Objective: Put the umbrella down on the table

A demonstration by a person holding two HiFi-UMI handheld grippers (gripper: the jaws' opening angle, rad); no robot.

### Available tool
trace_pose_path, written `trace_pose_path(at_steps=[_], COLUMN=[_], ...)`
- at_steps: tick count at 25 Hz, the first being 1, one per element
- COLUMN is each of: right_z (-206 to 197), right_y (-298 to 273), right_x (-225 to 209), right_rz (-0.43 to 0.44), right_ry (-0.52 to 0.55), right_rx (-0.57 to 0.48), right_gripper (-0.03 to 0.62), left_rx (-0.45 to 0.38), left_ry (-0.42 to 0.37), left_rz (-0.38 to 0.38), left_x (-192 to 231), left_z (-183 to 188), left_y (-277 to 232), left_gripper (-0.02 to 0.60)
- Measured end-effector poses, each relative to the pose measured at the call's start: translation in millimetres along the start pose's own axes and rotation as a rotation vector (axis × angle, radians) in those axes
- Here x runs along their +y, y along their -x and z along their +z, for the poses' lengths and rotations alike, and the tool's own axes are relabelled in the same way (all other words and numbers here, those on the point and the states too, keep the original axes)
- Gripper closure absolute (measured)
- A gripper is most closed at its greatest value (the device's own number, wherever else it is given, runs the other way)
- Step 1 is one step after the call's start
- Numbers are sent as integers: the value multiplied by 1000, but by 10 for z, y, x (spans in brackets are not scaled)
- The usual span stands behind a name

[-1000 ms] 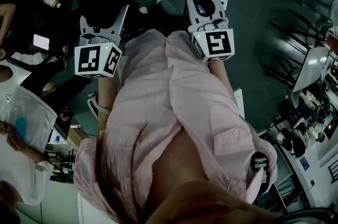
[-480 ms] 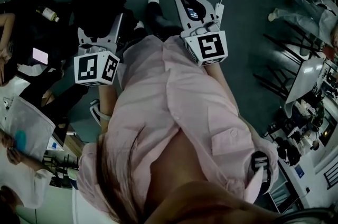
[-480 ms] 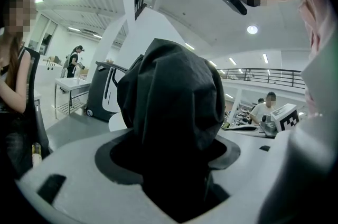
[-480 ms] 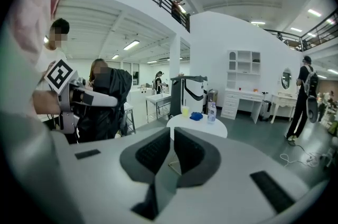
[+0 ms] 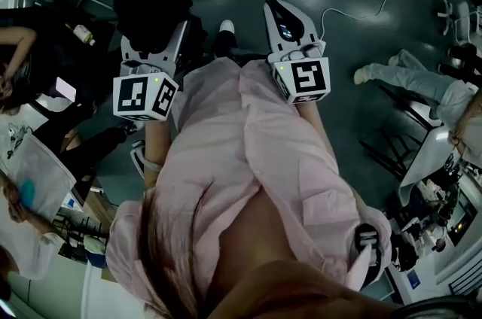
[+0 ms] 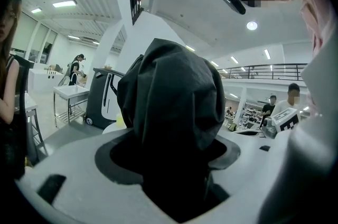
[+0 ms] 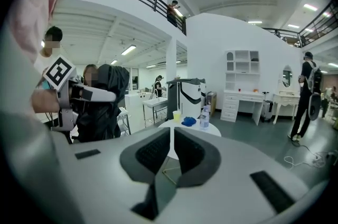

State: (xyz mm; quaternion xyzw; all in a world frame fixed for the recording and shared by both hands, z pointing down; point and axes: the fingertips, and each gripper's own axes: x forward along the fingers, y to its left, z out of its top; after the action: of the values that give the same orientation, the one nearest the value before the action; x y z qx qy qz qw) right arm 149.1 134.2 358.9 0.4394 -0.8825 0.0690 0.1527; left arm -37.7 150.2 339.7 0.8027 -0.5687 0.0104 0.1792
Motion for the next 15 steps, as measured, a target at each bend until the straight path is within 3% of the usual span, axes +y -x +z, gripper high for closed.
trace_pose_path(at_steps=[15], right_z=[-40], right_y=[-373], right_x=[-444], right_rz=[-7], right_ry=[-34], right_rx=[19], right_gripper=[553], left_rx=[1], left_ry=[-7], left_rz=[53], left_x=[257], left_z=[99], left_y=[-487], left_gripper=[247])
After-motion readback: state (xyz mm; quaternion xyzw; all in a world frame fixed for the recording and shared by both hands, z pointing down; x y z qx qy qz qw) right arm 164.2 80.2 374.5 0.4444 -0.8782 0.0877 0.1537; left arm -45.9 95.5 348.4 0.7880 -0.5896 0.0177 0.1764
